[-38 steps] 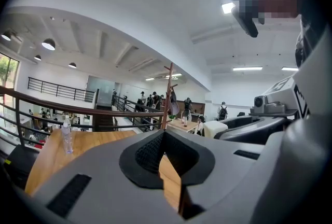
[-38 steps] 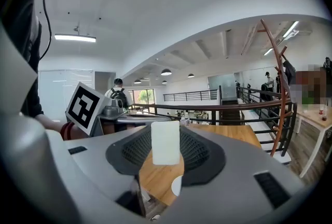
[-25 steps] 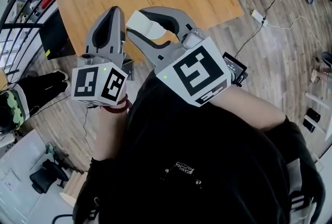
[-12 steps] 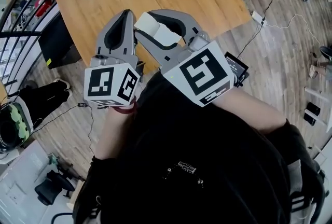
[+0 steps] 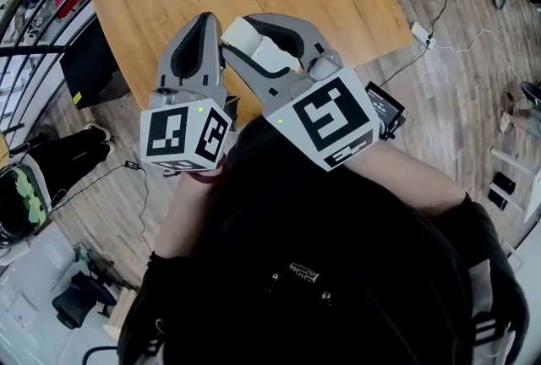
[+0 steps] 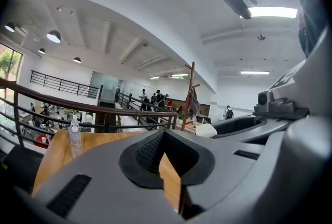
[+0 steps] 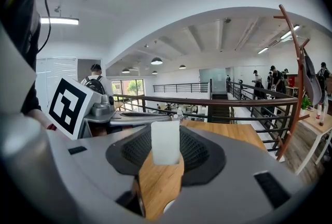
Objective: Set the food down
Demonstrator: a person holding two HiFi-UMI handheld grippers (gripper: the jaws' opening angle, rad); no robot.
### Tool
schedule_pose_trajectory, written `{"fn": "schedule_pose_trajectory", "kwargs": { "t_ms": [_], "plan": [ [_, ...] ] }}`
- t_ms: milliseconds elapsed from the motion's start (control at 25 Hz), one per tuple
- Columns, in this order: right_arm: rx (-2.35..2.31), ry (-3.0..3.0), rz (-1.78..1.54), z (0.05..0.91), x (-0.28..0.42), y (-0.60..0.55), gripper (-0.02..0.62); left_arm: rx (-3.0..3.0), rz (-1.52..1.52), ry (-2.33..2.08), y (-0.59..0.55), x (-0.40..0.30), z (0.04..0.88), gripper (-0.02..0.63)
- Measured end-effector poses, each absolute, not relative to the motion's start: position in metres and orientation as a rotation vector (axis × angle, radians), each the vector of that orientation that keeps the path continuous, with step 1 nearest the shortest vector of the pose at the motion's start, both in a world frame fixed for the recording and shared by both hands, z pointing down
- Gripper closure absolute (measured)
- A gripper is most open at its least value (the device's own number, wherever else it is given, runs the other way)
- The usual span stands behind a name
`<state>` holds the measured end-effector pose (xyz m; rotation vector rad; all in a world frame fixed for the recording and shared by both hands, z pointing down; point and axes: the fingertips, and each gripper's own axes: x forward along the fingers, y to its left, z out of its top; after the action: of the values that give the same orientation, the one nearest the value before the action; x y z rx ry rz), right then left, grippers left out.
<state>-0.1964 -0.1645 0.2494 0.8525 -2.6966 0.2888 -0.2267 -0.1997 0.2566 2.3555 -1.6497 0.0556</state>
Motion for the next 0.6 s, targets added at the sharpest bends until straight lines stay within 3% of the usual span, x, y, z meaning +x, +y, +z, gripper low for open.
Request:
{"fn": "schedule_pose_trajectory", "kwargs": {
  "t_ms": [600],
  "plan": [
    [0.756,-2.687,0.33,0.268,-0.195,-0.203,0.422,2.33,0.056,-1.623,-0.236,-0.224,0.275,0.601]
  ]
}}
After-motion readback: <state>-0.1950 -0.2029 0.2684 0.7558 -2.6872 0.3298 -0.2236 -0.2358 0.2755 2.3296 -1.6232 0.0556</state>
